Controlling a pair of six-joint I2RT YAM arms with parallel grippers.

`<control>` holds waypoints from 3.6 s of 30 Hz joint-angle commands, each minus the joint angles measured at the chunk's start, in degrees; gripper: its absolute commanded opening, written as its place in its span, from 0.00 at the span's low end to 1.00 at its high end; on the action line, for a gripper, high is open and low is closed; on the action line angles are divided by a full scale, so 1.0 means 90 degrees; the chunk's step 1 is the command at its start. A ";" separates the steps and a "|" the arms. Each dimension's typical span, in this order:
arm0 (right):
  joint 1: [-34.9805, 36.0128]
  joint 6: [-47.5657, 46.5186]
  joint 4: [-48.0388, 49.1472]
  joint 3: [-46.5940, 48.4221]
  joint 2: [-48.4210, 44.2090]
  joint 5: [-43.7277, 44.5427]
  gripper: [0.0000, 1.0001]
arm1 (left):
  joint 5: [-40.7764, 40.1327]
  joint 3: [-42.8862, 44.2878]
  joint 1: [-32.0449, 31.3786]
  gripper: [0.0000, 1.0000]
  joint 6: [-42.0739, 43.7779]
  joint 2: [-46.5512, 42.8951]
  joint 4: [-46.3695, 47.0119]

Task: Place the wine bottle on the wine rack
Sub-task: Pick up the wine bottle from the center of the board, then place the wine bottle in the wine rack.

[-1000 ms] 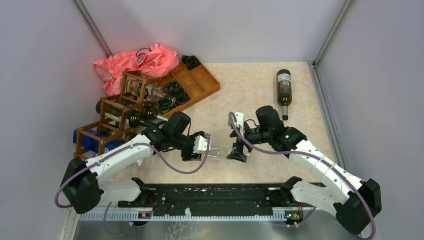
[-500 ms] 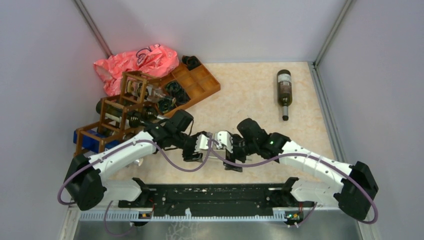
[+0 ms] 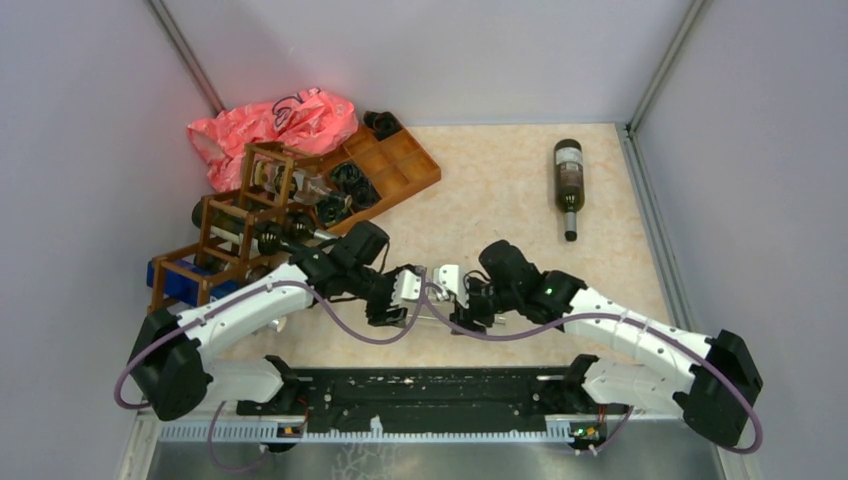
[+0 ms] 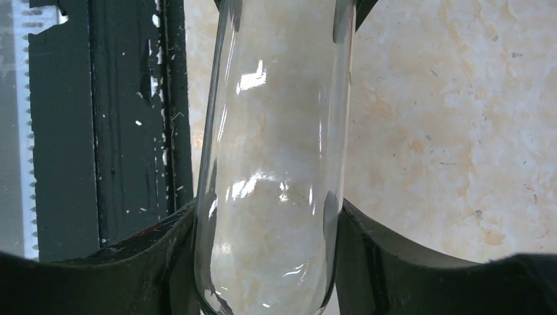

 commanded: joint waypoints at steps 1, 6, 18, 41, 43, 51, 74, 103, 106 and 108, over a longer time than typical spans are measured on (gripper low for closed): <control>0.0077 0.0322 0.0808 -0.0171 -0.0672 -0.0490 0.00 | 0.0106 0.0113 -0.0011 0.55 -0.0146 -0.0239 0.0518; 0.0076 0.0727 0.1230 -0.0480 -0.1091 -0.0407 0.00 | -0.0052 -0.0283 -0.0020 0.97 -0.0260 -0.0692 0.1038; -0.0049 0.1163 0.1104 -0.0438 -0.1193 0.0331 0.00 | -0.0562 -0.0451 -0.0018 0.99 -0.0413 -0.1491 0.1096; -0.0853 0.1811 0.1532 -0.0595 -0.1805 0.0095 0.00 | -0.1211 -0.0035 -0.0010 0.99 -0.2523 -0.2920 0.1703; -0.0860 0.1911 0.1630 -0.0594 -0.1780 0.0068 0.00 | -0.1226 0.0140 -0.0003 0.99 -0.2857 -0.2934 0.1741; -0.0872 0.2319 0.2081 -0.0468 -0.1670 -0.0129 0.00 | -0.1824 0.0902 -0.0002 0.99 -0.3777 -0.3069 0.1609; 0.0394 0.4302 0.4133 0.4363 0.3641 -0.0111 0.00 | -0.3049 0.3255 -0.0003 0.99 -0.4463 -0.4104 0.2433; 0.1715 0.5669 0.2813 1.1503 0.9188 0.0758 0.00 | -0.3416 0.3384 -0.0018 0.99 -0.3958 -0.4525 0.1542; 0.1717 0.5707 0.2816 1.1538 0.9276 0.0814 0.02 | -0.3411 0.3380 -0.0016 0.99 -0.3956 -0.4526 0.1517; 0.1712 0.5716 0.2818 1.1542 0.9308 0.0821 0.06 | -0.3412 0.3381 -0.0013 0.99 -0.3950 -0.4523 0.1509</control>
